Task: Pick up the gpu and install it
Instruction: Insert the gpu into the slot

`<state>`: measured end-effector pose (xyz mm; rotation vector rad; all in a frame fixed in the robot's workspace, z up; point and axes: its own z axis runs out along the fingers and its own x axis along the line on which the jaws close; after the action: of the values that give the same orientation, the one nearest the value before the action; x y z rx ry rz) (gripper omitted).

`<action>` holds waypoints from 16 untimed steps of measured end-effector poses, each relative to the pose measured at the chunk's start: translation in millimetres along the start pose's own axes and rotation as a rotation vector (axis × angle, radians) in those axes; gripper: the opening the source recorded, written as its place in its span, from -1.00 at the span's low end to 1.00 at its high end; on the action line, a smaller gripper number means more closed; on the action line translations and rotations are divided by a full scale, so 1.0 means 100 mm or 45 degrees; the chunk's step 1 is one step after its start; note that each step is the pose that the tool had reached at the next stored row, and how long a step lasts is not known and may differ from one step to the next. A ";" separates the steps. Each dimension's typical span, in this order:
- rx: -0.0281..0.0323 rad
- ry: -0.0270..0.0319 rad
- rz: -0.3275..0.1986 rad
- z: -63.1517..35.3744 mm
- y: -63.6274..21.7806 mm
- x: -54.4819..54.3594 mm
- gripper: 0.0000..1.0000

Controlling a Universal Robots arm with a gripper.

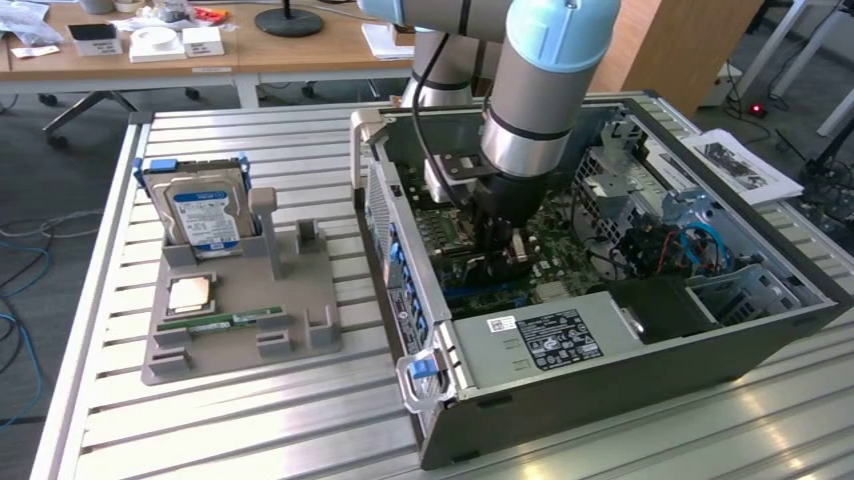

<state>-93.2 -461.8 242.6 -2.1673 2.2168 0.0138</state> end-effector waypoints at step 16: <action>0.0000 0.0001 0.000 -0.113 -0.002 0.00 -0.07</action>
<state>-93.2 -461.8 253.9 -2.1673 2.2169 0.0137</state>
